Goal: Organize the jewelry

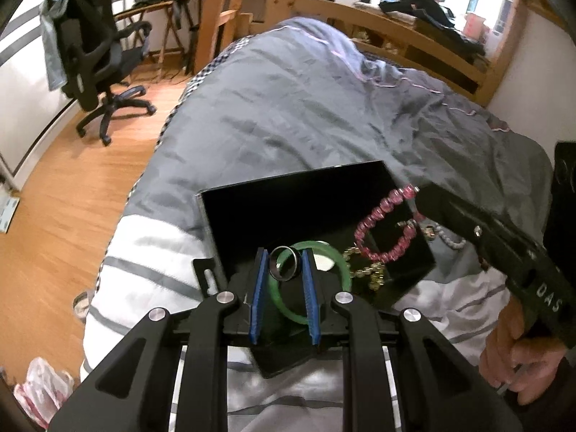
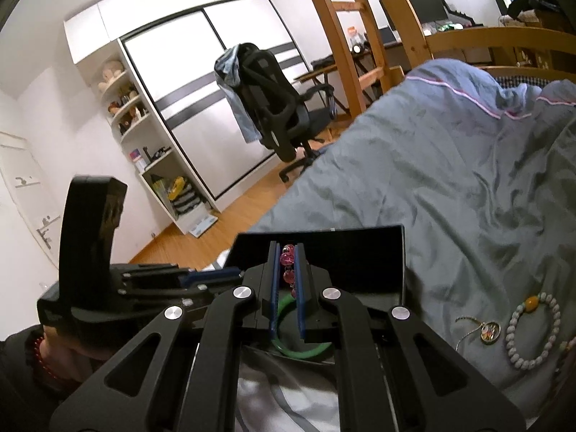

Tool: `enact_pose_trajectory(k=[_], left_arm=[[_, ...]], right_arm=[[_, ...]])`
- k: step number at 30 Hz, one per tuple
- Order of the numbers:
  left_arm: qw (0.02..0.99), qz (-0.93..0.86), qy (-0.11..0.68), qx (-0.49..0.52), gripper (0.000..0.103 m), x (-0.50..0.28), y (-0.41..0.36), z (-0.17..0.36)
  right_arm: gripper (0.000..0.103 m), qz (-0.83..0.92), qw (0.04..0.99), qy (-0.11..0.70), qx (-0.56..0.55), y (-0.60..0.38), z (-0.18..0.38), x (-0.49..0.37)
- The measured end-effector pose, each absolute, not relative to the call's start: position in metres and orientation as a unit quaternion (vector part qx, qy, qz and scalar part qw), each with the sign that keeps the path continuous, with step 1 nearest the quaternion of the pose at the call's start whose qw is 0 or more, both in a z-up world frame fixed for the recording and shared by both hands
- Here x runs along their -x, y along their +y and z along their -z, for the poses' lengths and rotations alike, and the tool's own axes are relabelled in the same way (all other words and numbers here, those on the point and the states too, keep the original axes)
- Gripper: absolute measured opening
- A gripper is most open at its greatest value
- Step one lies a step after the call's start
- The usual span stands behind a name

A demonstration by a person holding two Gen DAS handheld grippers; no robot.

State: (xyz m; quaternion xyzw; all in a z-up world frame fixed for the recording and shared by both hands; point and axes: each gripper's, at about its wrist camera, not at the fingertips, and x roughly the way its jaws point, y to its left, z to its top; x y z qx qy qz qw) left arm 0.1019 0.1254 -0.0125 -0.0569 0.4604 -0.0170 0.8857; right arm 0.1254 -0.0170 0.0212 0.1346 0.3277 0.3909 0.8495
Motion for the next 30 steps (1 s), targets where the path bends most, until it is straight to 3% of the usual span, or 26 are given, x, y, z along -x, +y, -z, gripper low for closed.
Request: enact_pose_trajectory(k=[3,6,7,8,9,10,12,13,14,16,30], left_arm=[[0.886,0.006,0.459,0.064,0.021,-0.101,0.129,0.012],[0.892,0.002,0.447,0.065,0.037,-0.098,0.129,0.008],[0.895,0.0,0.442,0.064,0.037,-0.097,0.129,0.006],[0.898,-0.004,0.437,0.061,0.037,-0.096,0.128,0.005],[0.901,-0.008,0.43,0.059,0.039,-0.095,0.128,0.003],[0.902,-0.006,0.427,0.061,0.047,-0.095,0.128,0.002],[0.906,-0.011,0.418,0.064,0.067,-0.094,0.129,-0.002],[0.912,-0.016,0.407,0.06,0.07,-0.092,0.128,-0.005],[0.915,-0.016,0.398,0.057,0.072,-0.09,0.127,-0.008],[0.921,-0.016,0.385,0.055,0.09,-0.087,0.124,-0.013],[0.93,0.051,0.365,-0.003,0.094,-0.076,0.059,-0.02]], right_arm=[[0.009,-0.389,0.846,0.34,-0.134,-0.017,-0.016,-0.126],[0.015,-0.389,0.844,0.345,-0.131,-0.016,-0.015,-0.126],[0.032,-0.388,0.844,0.347,-0.13,-0.016,-0.014,-0.126],[0.042,-0.385,0.845,0.348,-0.131,-0.016,-0.014,-0.126],[0.066,-0.381,0.847,0.347,-0.132,-0.018,-0.014,-0.126],[0.077,-0.374,0.851,0.344,-0.135,-0.021,-0.014,-0.124],[0.087,-0.364,0.855,0.344,-0.135,-0.025,-0.016,-0.121],[0.093,-0.353,0.86,0.344,-0.133,-0.029,-0.018,-0.119],[0.093,-0.344,0.864,0.342,-0.132,-0.033,-0.019,-0.117],[0.096,-0.32,0.875,0.341,-0.127,-0.043,-0.025,-0.112],[0.099,-0.195,0.915,0.339,-0.098,-0.143,-0.05,-0.059]])
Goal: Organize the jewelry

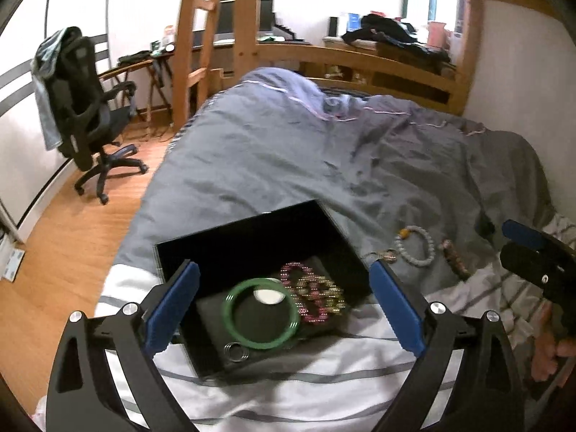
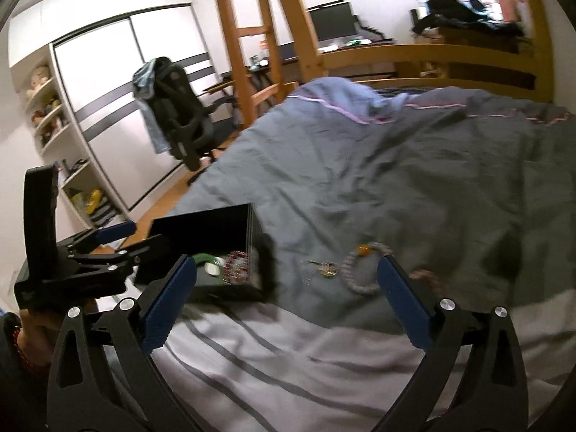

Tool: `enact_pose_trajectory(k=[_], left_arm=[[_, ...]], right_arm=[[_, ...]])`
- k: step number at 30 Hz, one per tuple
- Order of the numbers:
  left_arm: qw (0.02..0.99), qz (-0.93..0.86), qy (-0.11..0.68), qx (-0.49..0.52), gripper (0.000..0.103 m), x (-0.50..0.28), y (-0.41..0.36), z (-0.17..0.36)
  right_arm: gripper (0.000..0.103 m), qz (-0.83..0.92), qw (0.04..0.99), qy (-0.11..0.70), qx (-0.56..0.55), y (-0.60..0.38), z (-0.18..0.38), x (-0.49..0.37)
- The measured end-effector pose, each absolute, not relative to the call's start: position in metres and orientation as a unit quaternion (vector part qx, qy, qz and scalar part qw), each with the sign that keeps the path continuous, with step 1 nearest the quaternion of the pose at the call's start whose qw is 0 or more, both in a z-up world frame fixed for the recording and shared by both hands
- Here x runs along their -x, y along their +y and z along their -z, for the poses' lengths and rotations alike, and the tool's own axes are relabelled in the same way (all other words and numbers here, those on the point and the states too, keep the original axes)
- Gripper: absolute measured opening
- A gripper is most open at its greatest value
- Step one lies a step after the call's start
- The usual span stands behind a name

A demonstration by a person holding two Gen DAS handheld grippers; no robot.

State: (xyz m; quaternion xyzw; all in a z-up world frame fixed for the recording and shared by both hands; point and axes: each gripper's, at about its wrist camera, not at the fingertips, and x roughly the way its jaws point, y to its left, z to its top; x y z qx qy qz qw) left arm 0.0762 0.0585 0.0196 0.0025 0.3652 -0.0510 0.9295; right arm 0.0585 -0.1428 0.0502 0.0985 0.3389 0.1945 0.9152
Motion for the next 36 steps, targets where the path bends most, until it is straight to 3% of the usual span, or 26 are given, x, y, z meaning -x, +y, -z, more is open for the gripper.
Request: enact_pose_trajectory(k=[6,23,27,29,32,33,36], left_arm=[[0.92,0.104,0.376,0.031,0.094,-0.08,0.025,-0.01],[0.906,0.17,0.383,-0.053,0.091,-0.116,-0.058,0.037],[0.901,0.19,0.382,-0.083,0.085,-0.118,-0.074,0.043],[0.895,0.203,0.387,-0.092,0.081,-0.12,-0.082,0.049],[0.885,0.206,0.405,-0.104,0.067,-0.125,-0.09,0.06],[0.879,0.208,0.415,-0.105,0.058,-0.128,-0.092,0.064],[0.873,0.213,0.425,-0.109,0.052,-0.135,-0.093,0.072]], right_arm=[[0.099,-0.142,0.923,0.346,-0.087,-0.183,-0.046,-0.046],[0.098,-0.021,0.925,0.379,-0.033,-0.223,-0.004,-0.066],[0.079,-0.042,0.921,0.384,-0.048,-0.227,0.005,-0.072],[0.075,-0.063,0.916,0.393,-0.055,-0.224,0.012,-0.078],[0.069,-0.075,0.907,0.41,-0.058,-0.219,0.024,-0.087],[0.064,-0.077,0.904,0.417,-0.059,-0.218,0.028,-0.09],[0.056,-0.091,0.899,0.425,-0.062,-0.212,0.035,-0.097]])
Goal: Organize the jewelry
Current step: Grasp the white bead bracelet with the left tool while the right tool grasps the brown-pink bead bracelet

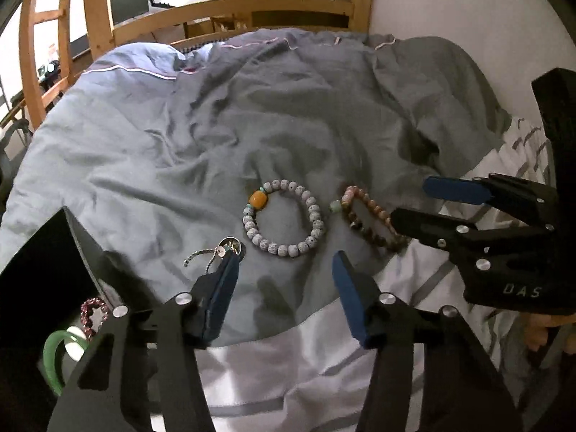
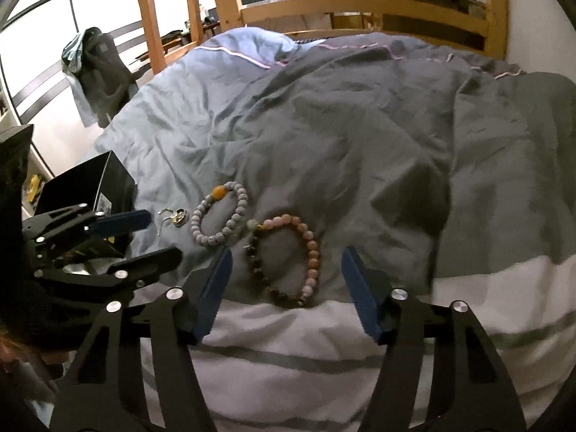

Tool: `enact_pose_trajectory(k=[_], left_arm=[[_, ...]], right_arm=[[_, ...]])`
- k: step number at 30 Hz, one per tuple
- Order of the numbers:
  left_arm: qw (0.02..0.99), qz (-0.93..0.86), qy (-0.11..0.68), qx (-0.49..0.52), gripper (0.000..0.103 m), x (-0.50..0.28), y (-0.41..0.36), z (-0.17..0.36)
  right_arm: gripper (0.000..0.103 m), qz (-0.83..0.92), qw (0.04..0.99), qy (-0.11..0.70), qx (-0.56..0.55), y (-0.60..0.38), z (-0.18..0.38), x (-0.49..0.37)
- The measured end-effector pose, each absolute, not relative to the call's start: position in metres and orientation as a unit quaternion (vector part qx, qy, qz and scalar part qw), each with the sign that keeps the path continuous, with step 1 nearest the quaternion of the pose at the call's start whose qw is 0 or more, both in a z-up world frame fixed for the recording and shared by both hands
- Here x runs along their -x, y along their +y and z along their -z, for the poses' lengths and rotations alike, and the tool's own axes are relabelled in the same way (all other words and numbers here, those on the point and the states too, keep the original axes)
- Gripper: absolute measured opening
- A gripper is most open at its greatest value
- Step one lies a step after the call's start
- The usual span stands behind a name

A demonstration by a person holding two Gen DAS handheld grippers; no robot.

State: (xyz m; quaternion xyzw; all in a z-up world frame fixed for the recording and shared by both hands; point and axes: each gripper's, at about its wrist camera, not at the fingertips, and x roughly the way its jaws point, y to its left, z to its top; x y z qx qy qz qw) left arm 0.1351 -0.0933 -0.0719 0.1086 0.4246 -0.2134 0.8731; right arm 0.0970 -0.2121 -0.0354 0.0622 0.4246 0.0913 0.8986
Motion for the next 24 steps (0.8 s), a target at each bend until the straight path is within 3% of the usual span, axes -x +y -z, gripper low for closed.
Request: enact_pose_trajectory(k=[2,4,9,12,18,21,24], left_arm=[[0.873,0.216,0.424,-0.106,0.052,-0.139,-0.095,0.073],[0.876,0.215,0.42,-0.102,0.045,-0.145,-0.097,0.073],[0.873,0.225,0.426,-0.08,0.045,-0.163,-0.101,0.079],[0.868,0.232,0.43,-0.086,0.044,-0.165,-0.108,0.084],[0.855,0.236,0.457,-0.073,0.021,-0.171,-0.106,0.092],[0.853,0.24,0.459,-0.065,0.008,-0.171,-0.104,0.092],[0.853,0.246,0.457,-0.064,0.005,-0.169,-0.105,0.089]], right_arm=[[0.055,-0.102,0.896,0.429,-0.057,-0.206,0.04,-0.101],[0.052,-0.113,0.893,0.432,-0.057,-0.203,0.044,-0.104],[0.051,-0.124,0.881,0.454,-0.054,-0.198,0.061,-0.109],[0.04,-0.127,0.872,0.47,-0.043,-0.191,0.071,-0.111],[0.014,-0.131,0.873,0.467,-0.039,-0.188,0.068,-0.109],[0.009,-0.125,0.877,0.462,-0.044,-0.19,0.066,-0.109],[0.009,-0.113,0.888,0.441,-0.06,-0.199,0.057,-0.108]])
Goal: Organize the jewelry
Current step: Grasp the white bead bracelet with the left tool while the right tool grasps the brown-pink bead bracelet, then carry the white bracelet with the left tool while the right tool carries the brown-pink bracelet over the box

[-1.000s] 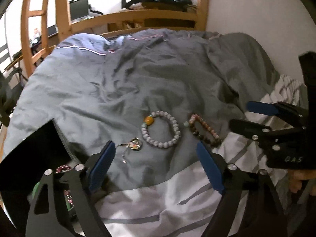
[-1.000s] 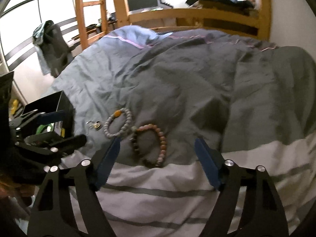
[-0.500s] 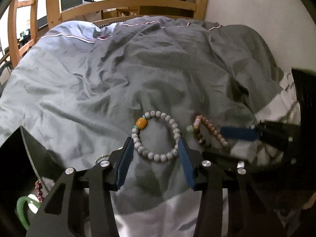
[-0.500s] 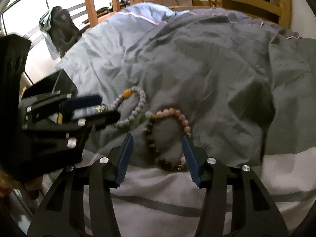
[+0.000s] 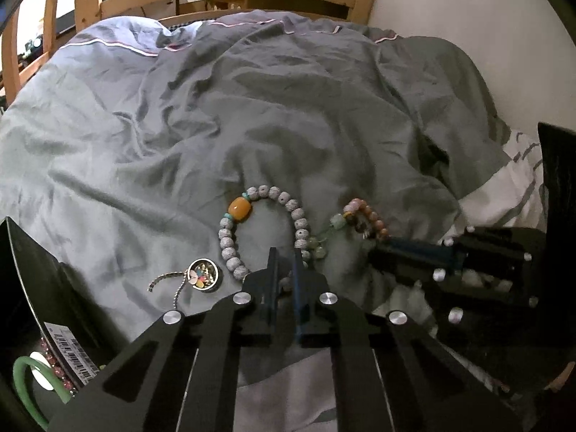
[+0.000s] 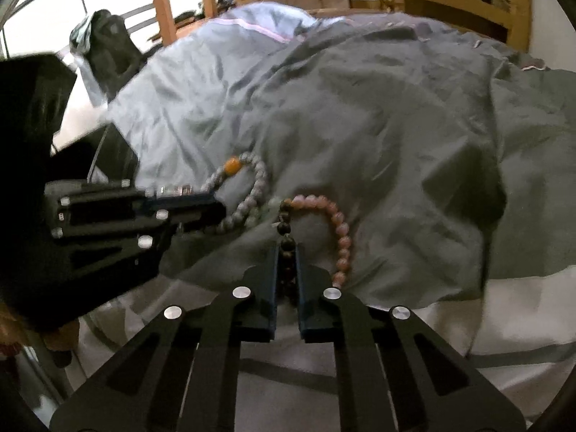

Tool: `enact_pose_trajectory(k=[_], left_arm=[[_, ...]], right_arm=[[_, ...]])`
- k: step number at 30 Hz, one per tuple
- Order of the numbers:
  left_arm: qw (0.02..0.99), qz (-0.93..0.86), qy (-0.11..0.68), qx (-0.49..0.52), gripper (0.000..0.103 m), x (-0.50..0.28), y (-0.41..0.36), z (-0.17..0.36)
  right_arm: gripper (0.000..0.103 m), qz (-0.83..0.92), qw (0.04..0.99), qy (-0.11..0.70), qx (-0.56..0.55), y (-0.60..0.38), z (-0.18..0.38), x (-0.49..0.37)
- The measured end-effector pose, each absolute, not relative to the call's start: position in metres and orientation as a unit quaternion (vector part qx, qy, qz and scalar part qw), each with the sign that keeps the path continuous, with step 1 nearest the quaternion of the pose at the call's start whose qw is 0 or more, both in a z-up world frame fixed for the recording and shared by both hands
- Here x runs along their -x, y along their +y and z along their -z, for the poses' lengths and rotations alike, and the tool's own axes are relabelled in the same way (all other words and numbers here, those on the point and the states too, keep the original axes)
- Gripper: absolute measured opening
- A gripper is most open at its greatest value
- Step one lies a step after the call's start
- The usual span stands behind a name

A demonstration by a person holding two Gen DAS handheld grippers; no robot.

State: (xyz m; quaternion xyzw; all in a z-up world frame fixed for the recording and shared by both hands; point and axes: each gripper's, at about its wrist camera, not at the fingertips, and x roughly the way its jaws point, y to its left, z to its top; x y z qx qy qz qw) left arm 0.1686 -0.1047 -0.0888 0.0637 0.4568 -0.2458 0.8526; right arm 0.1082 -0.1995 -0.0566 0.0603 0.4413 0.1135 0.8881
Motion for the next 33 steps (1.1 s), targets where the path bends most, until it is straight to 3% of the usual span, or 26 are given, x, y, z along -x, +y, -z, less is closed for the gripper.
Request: enact_pose_trajectory(k=[11,14,17,18,20,23,24,25,27,33], left_arm=[[0.855,0.242,0.449,-0.094,0.006,-0.162,-0.113,0.08],[0.849,0.239,0.461,-0.103,0.012,-0.164,-0.114,0.09],[0.846,0.241,0.465,-0.101,0.029,-0.166,-0.113,0.095],[0.847,0.24,0.465,-0.1,0.042,-0.166,-0.113,0.095],[0.848,0.243,0.459,-0.102,0.047,-0.164,-0.113,0.095],[0.847,0.243,0.461,-0.104,0.041,-0.164,-0.114,0.097],[0.846,0.24,0.466,-0.1,0.022,-0.167,-0.113,0.099],[0.843,0.239,0.472,-0.094,0.013,-0.169,-0.11,0.1],[0.842,0.24,0.477,-0.071,0.009,-0.173,-0.103,0.099],[0.866,0.246,0.43,-0.066,0.008,-0.164,-0.102,0.065]], right_arm=[[0.009,-0.104,0.907,0.393,-0.112,-0.221,0.033,-0.108],[0.009,-0.108,0.905,0.397,-0.107,-0.217,0.034,-0.109],[0.009,-0.109,0.905,0.397,-0.106,-0.217,0.035,-0.108],[0.009,-0.109,0.904,0.399,-0.107,-0.217,0.035,-0.108],[0.009,-0.107,0.904,0.4,-0.109,-0.217,0.035,-0.108],[0.009,-0.105,0.903,0.402,-0.109,-0.216,0.036,-0.108],[0.009,-0.105,0.903,0.403,-0.109,-0.216,0.036,-0.109],[0.009,-0.106,0.903,0.403,-0.108,-0.215,0.036,-0.109],[0.009,-0.107,0.903,0.402,-0.108,-0.215,0.036,-0.108],[0.009,-0.109,0.906,0.392,-0.114,-0.218,0.033,-0.106]])
